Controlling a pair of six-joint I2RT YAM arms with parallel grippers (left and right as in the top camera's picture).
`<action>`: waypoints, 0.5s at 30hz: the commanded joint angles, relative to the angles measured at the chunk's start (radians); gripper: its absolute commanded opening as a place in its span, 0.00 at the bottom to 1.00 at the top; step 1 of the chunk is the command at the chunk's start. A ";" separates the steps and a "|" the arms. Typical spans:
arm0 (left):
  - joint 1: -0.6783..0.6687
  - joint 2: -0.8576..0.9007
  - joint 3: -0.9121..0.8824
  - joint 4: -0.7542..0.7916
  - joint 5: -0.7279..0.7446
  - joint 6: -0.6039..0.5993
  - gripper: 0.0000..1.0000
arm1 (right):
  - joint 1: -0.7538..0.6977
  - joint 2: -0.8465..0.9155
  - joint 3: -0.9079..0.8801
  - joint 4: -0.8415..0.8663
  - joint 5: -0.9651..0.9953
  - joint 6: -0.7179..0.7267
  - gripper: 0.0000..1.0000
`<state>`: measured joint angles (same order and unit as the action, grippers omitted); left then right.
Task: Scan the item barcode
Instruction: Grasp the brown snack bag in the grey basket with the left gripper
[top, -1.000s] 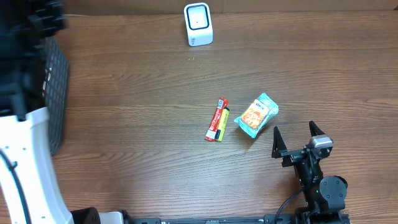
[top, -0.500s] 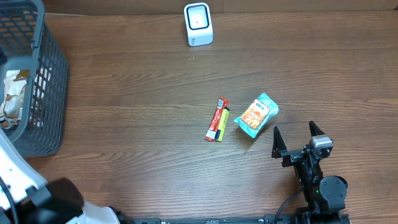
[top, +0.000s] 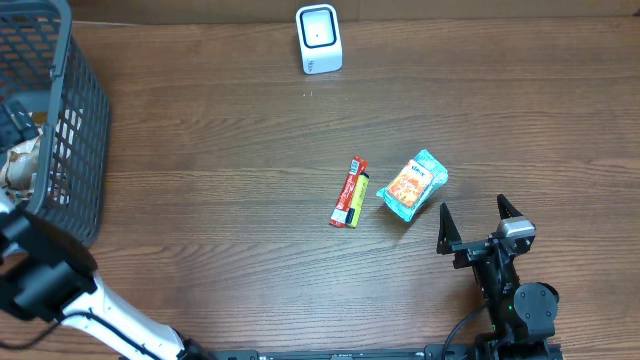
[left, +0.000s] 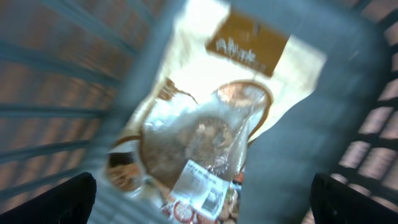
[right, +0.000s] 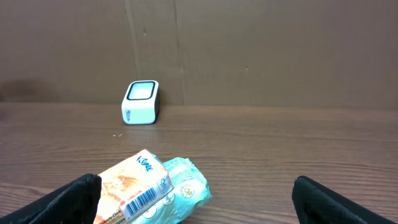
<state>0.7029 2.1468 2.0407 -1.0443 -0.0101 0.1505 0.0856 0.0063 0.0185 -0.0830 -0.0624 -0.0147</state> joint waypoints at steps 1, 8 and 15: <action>0.003 0.091 -0.004 -0.006 0.019 0.067 1.00 | -0.003 -0.003 -0.011 0.005 0.009 -0.003 1.00; 0.006 0.266 -0.003 -0.006 0.019 0.116 0.99 | -0.003 -0.003 -0.011 0.005 0.009 -0.003 1.00; 0.006 0.361 -0.004 -0.049 0.019 0.116 0.89 | -0.003 -0.003 -0.011 0.005 0.009 -0.003 1.00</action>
<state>0.7094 2.3966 2.0708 -1.0672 0.0269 0.2394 0.0856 0.0063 0.0185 -0.0826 -0.0624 -0.0154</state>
